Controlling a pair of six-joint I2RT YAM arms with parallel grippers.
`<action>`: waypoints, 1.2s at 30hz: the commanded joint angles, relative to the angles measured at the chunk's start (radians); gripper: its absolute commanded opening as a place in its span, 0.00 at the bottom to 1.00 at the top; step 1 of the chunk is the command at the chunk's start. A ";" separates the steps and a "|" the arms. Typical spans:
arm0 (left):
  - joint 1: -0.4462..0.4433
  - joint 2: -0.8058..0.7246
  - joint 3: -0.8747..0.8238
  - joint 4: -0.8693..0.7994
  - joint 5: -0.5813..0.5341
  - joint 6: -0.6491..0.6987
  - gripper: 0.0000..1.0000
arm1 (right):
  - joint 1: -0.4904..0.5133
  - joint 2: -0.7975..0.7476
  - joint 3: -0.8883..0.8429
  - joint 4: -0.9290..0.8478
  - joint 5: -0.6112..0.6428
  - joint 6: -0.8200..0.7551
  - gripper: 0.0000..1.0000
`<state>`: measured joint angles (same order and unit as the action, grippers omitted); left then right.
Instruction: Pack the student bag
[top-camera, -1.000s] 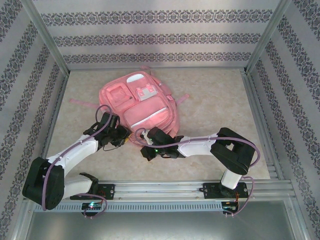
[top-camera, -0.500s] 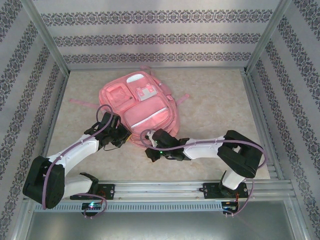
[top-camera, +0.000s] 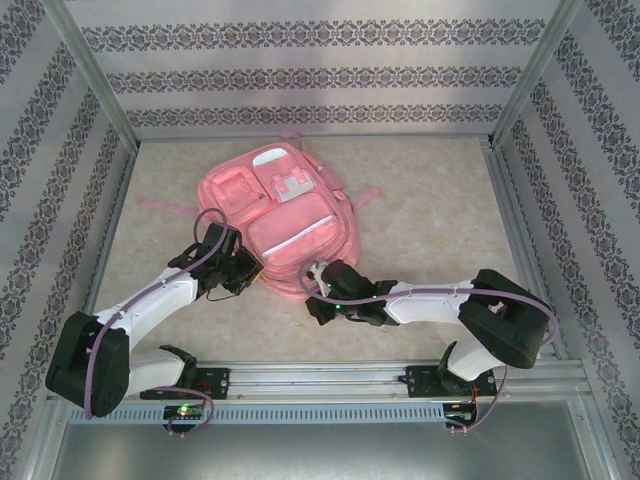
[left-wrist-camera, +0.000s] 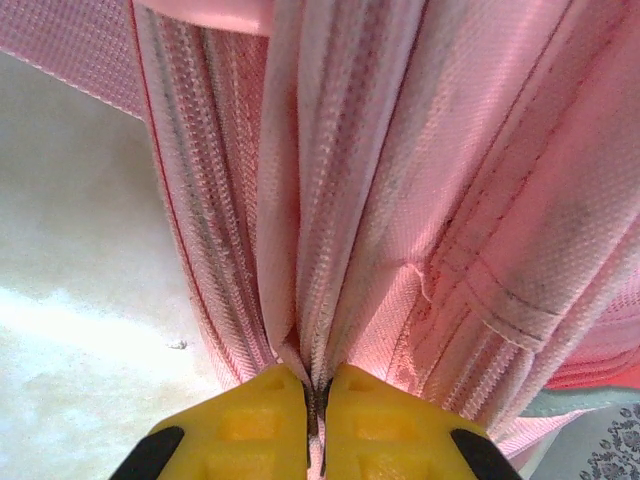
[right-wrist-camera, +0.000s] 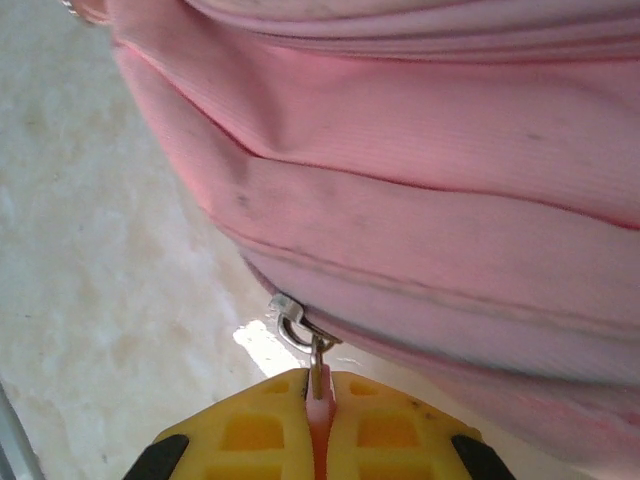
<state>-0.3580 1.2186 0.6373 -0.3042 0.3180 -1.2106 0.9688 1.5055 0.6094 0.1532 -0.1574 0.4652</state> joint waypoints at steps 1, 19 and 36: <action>0.033 0.001 0.023 -0.079 -0.085 0.046 0.09 | -0.022 -0.033 -0.033 -0.109 0.033 -0.030 0.00; 0.180 0.060 0.329 -0.456 -0.121 0.345 0.37 | 0.016 0.250 0.294 -0.051 -0.144 0.001 0.00; 0.151 -0.130 0.069 -0.327 0.056 0.078 0.41 | 0.033 0.355 0.400 -0.002 -0.190 0.078 0.00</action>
<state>-0.1902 1.0851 0.7204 -0.6922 0.3485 -1.0996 0.9977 1.8492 0.9977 0.1085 -0.3309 0.5301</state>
